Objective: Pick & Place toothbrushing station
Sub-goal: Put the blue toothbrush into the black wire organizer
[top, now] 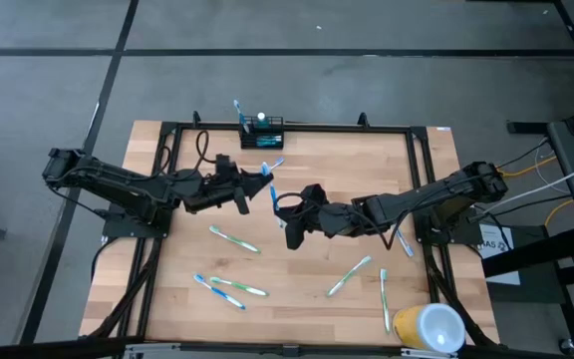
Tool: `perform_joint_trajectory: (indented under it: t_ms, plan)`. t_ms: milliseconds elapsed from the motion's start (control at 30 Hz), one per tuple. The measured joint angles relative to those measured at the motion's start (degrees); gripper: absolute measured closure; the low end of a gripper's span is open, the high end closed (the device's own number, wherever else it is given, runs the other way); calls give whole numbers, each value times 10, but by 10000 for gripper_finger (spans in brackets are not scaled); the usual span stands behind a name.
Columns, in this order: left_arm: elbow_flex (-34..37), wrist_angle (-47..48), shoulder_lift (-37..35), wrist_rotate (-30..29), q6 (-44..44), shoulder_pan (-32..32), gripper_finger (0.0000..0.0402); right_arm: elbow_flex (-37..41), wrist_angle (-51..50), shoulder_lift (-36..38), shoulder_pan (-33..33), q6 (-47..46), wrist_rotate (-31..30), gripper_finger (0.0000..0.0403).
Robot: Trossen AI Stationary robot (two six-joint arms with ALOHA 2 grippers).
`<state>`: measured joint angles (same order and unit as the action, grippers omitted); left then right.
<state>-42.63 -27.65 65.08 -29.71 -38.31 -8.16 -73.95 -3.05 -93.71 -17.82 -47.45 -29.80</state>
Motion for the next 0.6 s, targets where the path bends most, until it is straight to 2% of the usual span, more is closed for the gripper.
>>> perform_joint_trajectory:
  t_ms: [167,233,300,433,500,600]
  plan:
    - [0,-9,-10,-24,26,9,393,0,37,0,-1,35,-3,388]
    - [-1,-9,-20,-36,39,15,393,0,59,0,-1,50,-10,375]
    - [-1,-2,-29,-54,57,25,393,0,64,0,-1,55,-12,342]
    - [0,46,-61,-142,106,54,394,0,57,0,-11,48,7,262]
    - [0,81,-80,-148,121,69,394,0,44,0,-16,39,4,230]
    - [0,98,-98,-169,171,107,394,0,6,0,-24,15,-31,199]
